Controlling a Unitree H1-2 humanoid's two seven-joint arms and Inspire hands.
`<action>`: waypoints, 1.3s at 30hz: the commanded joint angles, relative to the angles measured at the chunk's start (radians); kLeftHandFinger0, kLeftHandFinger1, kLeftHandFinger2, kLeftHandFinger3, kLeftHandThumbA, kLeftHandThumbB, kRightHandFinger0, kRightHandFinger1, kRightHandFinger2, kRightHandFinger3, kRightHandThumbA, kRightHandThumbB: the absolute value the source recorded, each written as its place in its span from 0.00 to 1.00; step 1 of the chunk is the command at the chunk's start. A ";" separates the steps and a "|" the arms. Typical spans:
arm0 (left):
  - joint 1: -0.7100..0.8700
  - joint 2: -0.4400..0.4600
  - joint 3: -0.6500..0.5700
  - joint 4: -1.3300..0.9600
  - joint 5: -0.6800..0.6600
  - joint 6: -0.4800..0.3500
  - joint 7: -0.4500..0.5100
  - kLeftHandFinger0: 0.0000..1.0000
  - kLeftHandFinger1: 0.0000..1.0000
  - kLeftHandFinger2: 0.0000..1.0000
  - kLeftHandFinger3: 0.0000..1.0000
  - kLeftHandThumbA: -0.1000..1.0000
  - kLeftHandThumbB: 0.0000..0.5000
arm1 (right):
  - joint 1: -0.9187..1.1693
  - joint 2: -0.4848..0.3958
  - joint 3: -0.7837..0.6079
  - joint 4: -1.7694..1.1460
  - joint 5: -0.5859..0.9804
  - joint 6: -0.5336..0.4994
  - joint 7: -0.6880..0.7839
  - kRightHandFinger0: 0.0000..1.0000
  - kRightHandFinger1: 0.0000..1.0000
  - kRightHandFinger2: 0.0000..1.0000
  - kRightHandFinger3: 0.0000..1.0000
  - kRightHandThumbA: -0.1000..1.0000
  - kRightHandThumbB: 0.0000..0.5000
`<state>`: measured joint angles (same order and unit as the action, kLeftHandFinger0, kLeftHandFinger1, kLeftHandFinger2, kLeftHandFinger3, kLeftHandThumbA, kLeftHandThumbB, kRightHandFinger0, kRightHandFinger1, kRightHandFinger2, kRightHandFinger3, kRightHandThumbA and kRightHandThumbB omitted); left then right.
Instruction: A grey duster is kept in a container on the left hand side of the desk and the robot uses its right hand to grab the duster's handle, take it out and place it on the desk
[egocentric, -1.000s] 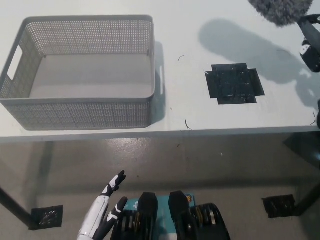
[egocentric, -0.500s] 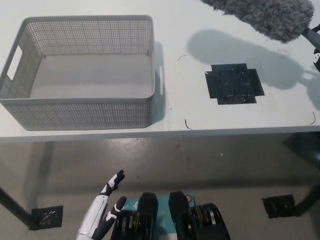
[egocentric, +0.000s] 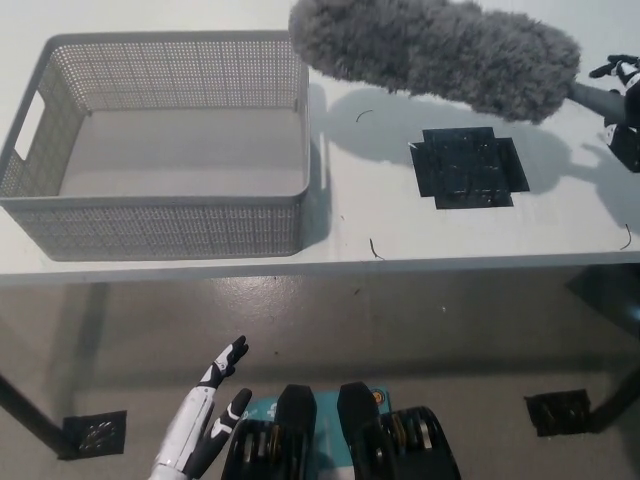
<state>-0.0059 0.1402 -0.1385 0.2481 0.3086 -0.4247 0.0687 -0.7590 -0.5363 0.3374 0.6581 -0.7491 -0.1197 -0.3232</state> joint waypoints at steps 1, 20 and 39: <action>-0.017 0.010 0.010 -0.029 -0.003 -0.036 0.006 1.00 1.00 1.00 1.00 1.00 0.19 | -0.084 -0.063 0.065 0.042 -0.126 -0.028 -0.054 0.01 0.47 0.84 0.68 0.00 0.49; -0.013 0.007 0.023 -0.041 -0.001 -0.034 0.006 1.00 1.00 1.00 1.00 0.97 0.19 | -0.103 -0.060 0.108 0.015 -0.050 0.218 0.416 1.00 1.00 1.00 1.00 0.97 0.96; -0.021 0.009 0.026 -0.034 -0.003 -0.041 0.011 1.00 1.00 1.00 1.00 0.97 0.20 | -0.176 -0.120 -0.379 -0.179 0.871 0.571 1.157 1.00 1.00 1.00 1.00 0.88 1.00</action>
<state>-0.0071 0.1394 -0.1215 0.2584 0.3076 -0.4188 0.0684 -0.7855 -0.5594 0.3516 0.6939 -0.6729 0.0646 0.1685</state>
